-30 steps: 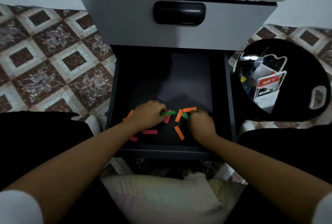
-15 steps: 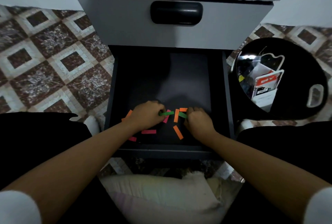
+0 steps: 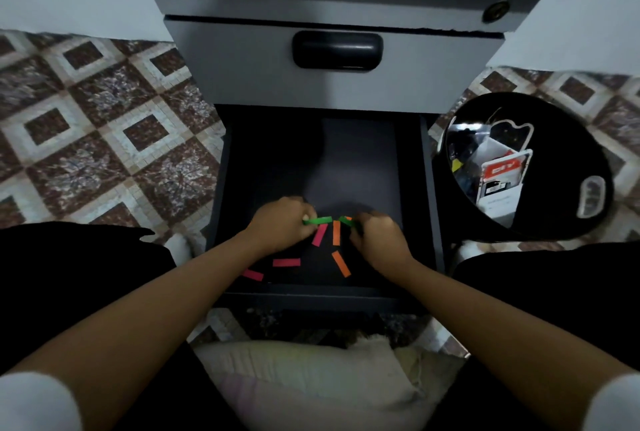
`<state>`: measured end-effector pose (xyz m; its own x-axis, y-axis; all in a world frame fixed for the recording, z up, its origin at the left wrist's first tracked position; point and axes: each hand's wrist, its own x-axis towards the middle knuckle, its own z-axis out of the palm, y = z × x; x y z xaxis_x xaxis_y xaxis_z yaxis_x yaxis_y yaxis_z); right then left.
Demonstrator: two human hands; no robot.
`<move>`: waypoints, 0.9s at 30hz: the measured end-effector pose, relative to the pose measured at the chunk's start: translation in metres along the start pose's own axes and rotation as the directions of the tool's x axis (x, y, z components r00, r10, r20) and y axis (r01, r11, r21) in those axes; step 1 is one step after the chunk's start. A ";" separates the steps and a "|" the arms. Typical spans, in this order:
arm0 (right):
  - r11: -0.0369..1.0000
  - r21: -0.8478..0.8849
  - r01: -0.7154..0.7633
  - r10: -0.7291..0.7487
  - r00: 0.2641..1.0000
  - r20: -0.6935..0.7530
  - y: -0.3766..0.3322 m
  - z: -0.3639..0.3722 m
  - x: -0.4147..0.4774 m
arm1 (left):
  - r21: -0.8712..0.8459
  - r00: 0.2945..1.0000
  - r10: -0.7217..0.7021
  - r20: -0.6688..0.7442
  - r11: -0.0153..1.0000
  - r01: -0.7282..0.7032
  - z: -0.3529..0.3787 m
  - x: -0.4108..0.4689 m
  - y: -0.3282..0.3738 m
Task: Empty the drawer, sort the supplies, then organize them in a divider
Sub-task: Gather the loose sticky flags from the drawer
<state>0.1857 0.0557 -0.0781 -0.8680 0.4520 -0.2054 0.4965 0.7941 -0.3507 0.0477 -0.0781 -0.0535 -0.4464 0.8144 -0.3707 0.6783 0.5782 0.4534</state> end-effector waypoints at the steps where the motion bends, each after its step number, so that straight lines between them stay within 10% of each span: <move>1: 1.000 0.027 0.006 -0.005 1.000 -0.026 -0.001 -0.003 -0.001 | 0.003 1.000 0.006 -0.007 1.000 -0.006 -0.002 -0.001 0.001; 12: 0.949 0.265 0.169 -0.095 0.958 -0.269 -0.030 -0.071 0.008 | 0.215 0.967 0.152 -0.205 0.971 -0.107 -0.053 -0.017 0.008; 27: 0.857 0.115 0.503 -0.368 0.752 -0.547 -0.106 -0.243 0.044 | 0.382 0.706 0.381 -0.597 0.909 -0.168 -0.253 -0.039 0.040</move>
<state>0.0935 0.0904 0.1719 -0.8376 0.2698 0.4749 -0.0110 0.8609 -0.5086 -0.0558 -0.0748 0.1844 -0.4051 0.8247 0.3947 0.9142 0.3700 0.1651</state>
